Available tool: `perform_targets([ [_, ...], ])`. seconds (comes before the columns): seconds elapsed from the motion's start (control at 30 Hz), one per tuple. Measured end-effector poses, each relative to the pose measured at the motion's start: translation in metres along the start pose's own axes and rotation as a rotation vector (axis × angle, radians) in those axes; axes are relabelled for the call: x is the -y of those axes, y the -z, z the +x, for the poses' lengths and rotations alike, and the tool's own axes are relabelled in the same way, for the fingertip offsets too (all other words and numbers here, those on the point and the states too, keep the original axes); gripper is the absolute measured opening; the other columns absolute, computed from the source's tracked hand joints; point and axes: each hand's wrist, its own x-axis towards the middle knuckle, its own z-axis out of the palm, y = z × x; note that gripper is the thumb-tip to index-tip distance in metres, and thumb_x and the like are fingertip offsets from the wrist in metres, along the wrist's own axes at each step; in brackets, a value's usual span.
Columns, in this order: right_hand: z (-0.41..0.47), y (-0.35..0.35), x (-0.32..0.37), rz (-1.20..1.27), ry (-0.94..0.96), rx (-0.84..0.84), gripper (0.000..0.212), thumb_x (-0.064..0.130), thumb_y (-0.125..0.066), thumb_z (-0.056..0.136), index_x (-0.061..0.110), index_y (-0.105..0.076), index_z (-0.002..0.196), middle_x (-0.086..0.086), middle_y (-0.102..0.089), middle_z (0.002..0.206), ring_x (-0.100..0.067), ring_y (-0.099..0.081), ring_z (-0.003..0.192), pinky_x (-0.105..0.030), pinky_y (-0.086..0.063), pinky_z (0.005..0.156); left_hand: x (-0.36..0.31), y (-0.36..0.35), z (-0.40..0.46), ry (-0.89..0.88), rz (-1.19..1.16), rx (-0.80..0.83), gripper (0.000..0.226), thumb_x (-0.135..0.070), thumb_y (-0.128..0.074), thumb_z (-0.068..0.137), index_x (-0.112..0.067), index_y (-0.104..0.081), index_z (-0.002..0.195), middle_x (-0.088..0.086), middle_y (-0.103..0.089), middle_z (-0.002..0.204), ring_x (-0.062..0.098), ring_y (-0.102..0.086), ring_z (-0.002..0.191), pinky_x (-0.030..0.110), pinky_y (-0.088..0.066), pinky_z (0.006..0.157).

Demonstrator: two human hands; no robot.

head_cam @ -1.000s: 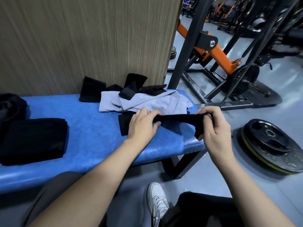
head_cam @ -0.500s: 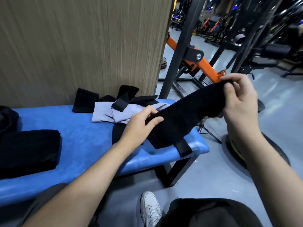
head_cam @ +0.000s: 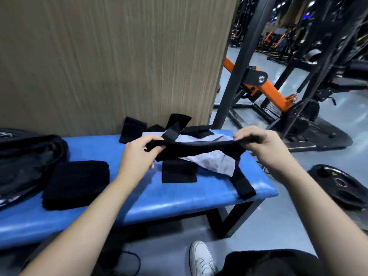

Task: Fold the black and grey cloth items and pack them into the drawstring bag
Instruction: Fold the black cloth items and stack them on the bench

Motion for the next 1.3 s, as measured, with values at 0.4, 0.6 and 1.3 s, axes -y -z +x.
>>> perform_targets([
  [0.4,-0.011,-0.090,-0.076,-0.431,-0.030,0.435,0.068,-0.029,-0.042,0.066,0.035,-0.067,0.065,-0.003,-0.051,0.120,-0.005,-0.053,0.115,-0.004,-0.035,0.090,0.075,0.067,-0.047,-0.130,0.554,0.542,0.020,-0.020,-0.080,0.079,-0.030,-0.063,0.082,-0.022,-0.055,0.118,-0.003,-0.055,0.107,0.023,-0.045,0.096],
  [0.6,-0.025,-0.093,-0.074,-0.494,-0.132,0.460,0.055,-0.019,-0.043,0.070,0.031,-0.059,0.087,0.002,-0.041,0.106,-0.008,-0.050,0.087,-0.020,-0.040,0.082,0.073,0.065,-0.059,-0.038,0.566,0.539,0.028,-0.061,-0.069,0.076,-0.038,-0.063,0.090,-0.031,-0.046,0.120,-0.008,-0.047,0.109,0.020,-0.041,0.092],
  [1.3,-0.028,-0.107,-0.059,0.213,-0.538,0.315,0.056,-0.017,-0.065,0.078,0.026,-0.063,0.113,-0.028,-0.063,0.120,-0.031,-0.068,0.088,-0.044,-0.055,0.085,0.071,0.043,-0.061,0.252,0.260,0.272,0.023,-0.020,-0.060,0.093,-0.040,-0.061,0.104,-0.013,-0.060,0.104,0.011,-0.056,0.087,0.029,-0.048,0.078],
])
